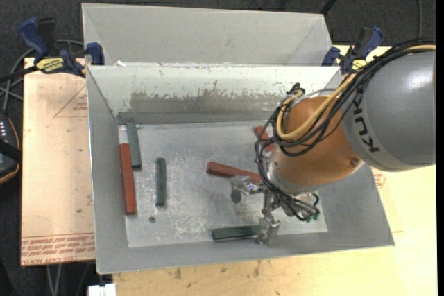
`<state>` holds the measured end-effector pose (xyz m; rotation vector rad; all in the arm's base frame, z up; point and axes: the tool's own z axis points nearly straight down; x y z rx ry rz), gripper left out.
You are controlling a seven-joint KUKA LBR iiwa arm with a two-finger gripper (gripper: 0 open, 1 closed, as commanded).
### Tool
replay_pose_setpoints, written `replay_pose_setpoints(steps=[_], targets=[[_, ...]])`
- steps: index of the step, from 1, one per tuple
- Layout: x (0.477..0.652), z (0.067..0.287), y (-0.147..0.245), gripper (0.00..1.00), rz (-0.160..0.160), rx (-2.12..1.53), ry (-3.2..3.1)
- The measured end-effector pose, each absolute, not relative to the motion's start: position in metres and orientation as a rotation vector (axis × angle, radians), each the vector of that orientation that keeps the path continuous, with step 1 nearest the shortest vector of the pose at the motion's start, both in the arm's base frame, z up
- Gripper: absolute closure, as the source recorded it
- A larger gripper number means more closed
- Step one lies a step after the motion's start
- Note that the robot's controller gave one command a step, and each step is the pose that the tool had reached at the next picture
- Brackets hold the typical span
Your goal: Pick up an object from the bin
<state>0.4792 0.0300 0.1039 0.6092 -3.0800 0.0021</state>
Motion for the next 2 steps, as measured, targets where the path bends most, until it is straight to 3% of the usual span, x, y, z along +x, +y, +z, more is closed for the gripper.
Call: replay_pose_setpoints(steps=[1,2], targets=[[0.4862,0.072,0.0676,0.0,0.001,0.642,-3.094],[0.4832,0.0715,0.0665,1.0,-0.002,0.631,-3.087]])
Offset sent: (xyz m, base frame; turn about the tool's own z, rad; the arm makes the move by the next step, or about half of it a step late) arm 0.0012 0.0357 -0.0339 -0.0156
